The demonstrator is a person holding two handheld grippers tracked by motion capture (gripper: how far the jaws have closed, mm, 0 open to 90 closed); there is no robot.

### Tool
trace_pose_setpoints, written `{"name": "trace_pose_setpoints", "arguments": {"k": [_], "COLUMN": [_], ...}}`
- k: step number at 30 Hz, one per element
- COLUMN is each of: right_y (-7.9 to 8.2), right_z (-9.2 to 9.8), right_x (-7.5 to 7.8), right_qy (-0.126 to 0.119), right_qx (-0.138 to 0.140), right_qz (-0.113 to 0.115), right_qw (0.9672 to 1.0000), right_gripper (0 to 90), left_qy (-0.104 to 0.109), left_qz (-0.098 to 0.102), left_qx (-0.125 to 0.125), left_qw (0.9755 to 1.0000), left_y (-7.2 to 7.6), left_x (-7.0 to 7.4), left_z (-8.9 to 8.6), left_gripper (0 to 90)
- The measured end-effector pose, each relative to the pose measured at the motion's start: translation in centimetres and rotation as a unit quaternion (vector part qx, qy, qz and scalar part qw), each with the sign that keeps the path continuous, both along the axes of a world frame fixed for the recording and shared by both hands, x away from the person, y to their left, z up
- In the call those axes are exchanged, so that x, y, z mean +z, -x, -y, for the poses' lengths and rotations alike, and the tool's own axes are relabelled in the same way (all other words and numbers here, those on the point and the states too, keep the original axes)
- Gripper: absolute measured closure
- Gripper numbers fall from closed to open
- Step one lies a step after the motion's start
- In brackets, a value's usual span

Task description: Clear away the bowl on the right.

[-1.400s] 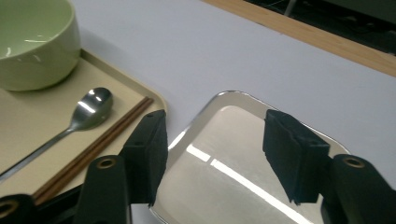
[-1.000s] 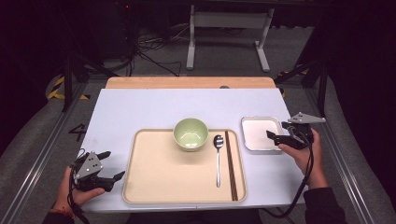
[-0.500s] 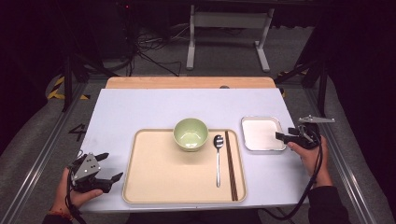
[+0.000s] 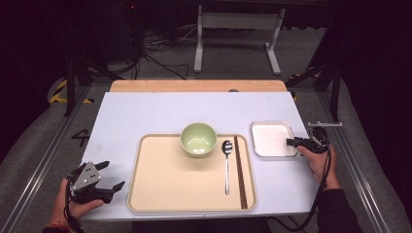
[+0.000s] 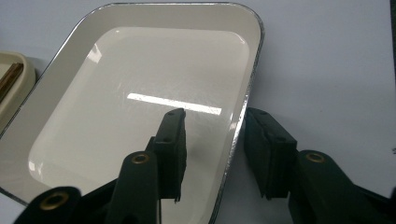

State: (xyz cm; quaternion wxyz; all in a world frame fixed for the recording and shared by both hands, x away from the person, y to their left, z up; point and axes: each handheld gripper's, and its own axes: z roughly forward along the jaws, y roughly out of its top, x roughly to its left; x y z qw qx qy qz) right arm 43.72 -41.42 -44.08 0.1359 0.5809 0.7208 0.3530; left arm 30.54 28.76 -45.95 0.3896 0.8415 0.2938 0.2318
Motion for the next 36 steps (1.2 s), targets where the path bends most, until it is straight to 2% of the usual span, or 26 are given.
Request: {"name": "trace_pose_setpoints", "arguments": {"k": [2,3,4,5,6,8,9,12,15,20,22,29,36], "right_y": [-0.1,-0.2,-0.2,-0.3,-0.3,-0.3,-0.3,-0.4,-0.5,-0.6,-0.5,0.0,0.3], "right_z": [0.0,0.0,0.0,-0.1,-0.1,-0.1,0.3,0.7,0.5,-0.1,0.2,0.7,0.7], "right_x": [0.0,-0.1,-0.1,-0.1,-0.1,-0.1,-0.3,-0.4,-0.4,-0.1,-0.2,0.5,1.3], "right_qy": [0.005,-0.001,-0.001,0.009,0.009,0.007,-0.007,-0.030,-0.028,-0.022,-0.030,-0.035,-0.027], "right_qx": [-0.003,-0.013,-0.013,-0.025,-0.026,-0.030,-0.033,-0.042,-0.044,-0.041,-0.043,-0.046,-0.049], "right_qz": [-0.001,-0.001,-0.001,-0.002,-0.002,-0.004,-0.002,-0.006,-0.006,-0.004,-0.004,0.017,0.038], "right_qw": [1.0000,0.9999,0.9999,0.9996,0.9996,0.9995,0.9994,0.9986,0.9986,0.9989,0.9986,0.9982,0.9977], "right_gripper": [66.7,69.5,69.5,76.6,77.6,78.8,82.7,84.8,87.0,89.1,89.5,89.9,89.9], "left_qy": [0.000,0.000,0.000,0.002,0.000,-0.002,0.000,0.006,0.015,0.014,0.014,0.013,0.015], "left_qz": [-0.002,-0.002,-0.002,-0.001,-0.001,-0.001,-0.005,-0.005,-0.002,-0.005,-0.004,-0.005,-0.003], "left_qx": [0.003,0.002,0.002,0.005,0.005,0.003,0.000,0.002,0.002,0.005,0.005,0.004,0.008], "left_qw": [1.0000,1.0000,1.0000,1.0000,1.0000,1.0000,1.0000,1.0000,0.9999,0.9999,0.9999,0.9999,0.9999], "left_y": [0.1,0.2,0.2,0.2,0.2,0.2,0.2,0.1,0.2,0.3,0.3,0.2,0.4], "left_x": [0.0,0.0,0.0,0.0,0.0,0.0,0.0,0.0,0.1,0.0,0.1,0.0,0.0], "left_z": [-0.1,-0.2,-0.2,-0.2,-0.2,-0.2,-0.2,-0.3,-0.5,-0.5,-0.5,-0.4,-0.7], "left_gripper": [15.0,15.0,15.0,15.0,15.0,15.1,15.2,15.5,15.4,15.4,15.4,15.4,15.4]}}
